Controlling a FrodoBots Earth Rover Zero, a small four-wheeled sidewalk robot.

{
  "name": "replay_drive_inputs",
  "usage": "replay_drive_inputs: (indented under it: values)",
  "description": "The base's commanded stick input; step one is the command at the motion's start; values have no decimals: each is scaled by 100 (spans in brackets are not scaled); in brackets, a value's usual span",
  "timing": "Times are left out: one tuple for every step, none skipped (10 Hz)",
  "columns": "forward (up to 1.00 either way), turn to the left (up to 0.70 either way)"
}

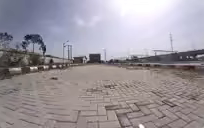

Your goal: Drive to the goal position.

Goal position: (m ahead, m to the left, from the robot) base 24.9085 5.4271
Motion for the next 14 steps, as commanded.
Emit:
replay_drive_inputs:
  values:
    - [100,0]
    - [100,0]
    - [100,0]
    - [100,0]
    - [100,0]
    - [100,0]
    - [100,0]
    - [100,0]
    - [100,0]
    - [100,0]
    - [100,0]
    - [100,4]
    - [100,14]
    - [100,17]
